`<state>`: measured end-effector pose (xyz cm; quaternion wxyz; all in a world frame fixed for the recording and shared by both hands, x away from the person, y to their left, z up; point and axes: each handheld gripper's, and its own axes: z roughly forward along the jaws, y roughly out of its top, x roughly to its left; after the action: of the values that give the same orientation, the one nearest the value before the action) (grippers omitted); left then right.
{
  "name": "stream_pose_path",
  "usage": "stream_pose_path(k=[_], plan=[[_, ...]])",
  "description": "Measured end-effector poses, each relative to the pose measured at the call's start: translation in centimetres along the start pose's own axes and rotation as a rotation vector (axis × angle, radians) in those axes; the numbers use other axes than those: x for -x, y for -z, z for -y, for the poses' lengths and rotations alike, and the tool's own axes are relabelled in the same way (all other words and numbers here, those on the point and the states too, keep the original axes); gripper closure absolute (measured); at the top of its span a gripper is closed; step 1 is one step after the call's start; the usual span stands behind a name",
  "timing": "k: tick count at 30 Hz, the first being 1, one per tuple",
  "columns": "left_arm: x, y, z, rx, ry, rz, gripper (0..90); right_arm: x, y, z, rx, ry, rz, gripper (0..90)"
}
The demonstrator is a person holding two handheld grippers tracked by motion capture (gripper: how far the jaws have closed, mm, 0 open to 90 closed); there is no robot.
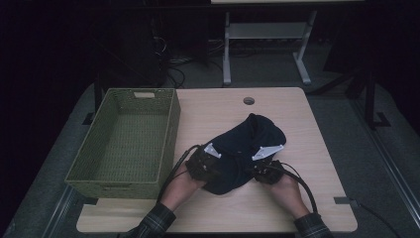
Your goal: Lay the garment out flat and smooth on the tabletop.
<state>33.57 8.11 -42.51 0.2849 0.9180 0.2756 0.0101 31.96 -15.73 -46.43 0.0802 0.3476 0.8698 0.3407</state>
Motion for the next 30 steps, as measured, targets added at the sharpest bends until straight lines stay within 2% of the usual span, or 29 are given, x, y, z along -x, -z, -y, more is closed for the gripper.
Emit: stream_pose_path(k=[7, 15, 18, 21, 26, 30], plan=[[-1.9, -0.2, -3.2, 0.010, -0.021, -0.058, 90.0, 0.0, 0.0, 0.0, 0.000, -0.009, -0.003, 90.0], [-4.9, -1.6, -6.5, 0.031, -0.009, -0.112, 90.0, 0.0, 0.0, -0.1, -0.002, -0.002, -0.003, 90.0], [-5.9, -2.5, -7.4, 0.037, 0.027, -0.122, 90.0, 0.0, 0.0, -0.1, -0.006, -0.003, -0.005, 90.0], [-6.8, -3.6, -8.0, 0.017, 0.033, -0.141, 90.0, 0.0, 0.0, -0.1, -0.004, 0.004, -0.003, 90.0], [-7.7, -5.7, -7.8, -0.054, 0.042, -0.162, 90.0, 0.0, 0.0, -0.1, -0.005, 0.006, -0.002, 90.0], [-7.8, -5.9, -7.3, -0.056, 0.057, -0.157, 90.0, 0.1, 0.1, 0.0, -0.010, 0.003, -0.003, 90.0]])
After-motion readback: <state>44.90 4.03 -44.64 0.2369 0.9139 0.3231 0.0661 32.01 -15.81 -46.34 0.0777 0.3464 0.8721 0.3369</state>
